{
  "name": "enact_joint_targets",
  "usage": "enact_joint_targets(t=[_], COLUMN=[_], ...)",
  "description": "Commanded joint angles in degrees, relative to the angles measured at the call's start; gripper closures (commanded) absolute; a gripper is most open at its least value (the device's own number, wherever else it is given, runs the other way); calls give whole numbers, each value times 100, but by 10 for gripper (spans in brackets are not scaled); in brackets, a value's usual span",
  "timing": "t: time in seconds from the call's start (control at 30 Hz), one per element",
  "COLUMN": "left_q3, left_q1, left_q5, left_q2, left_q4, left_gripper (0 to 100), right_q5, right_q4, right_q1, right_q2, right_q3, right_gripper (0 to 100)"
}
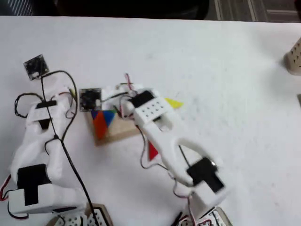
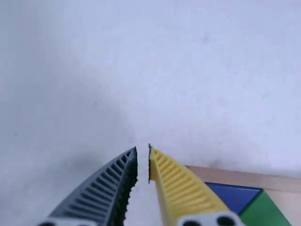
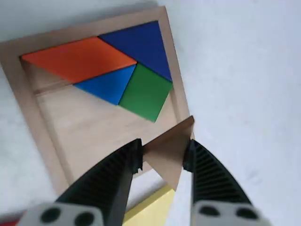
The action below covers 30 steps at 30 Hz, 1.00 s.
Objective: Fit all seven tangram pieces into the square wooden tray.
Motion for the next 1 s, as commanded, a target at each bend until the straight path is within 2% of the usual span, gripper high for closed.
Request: enact_joint_targets(t=[0.0, 0.2, 0.43, 0.63, 0.8, 0.97], left_q3=[-484, -1451, -1873, -1873, -1873, -1864], left_q1=[-321, -488, -629, -629, -620, -602], left_q5=[-9, 659, 730, 721, 695, 686], left_q2=[66, 936, 1314, 1314, 1314, 1305], left_q4=[-132, 633, 923, 932, 923, 923], left_gripper=[921, 921, 921, 921, 921, 921], right_q5=[62, 26, -9, -343, -422, -1266], right_q4=[163, 1262, 2484, 3459, 4356, 5437], right_q1=[-4, -31, -31, -13, -40, 119], right_q2=[760, 2237, 3398, 3916, 3987, 3987], right_q3=[-1310, -3253, -4993, -6347, -7235, -8756], right_gripper=[883, 882, 872, 719, 711, 714])
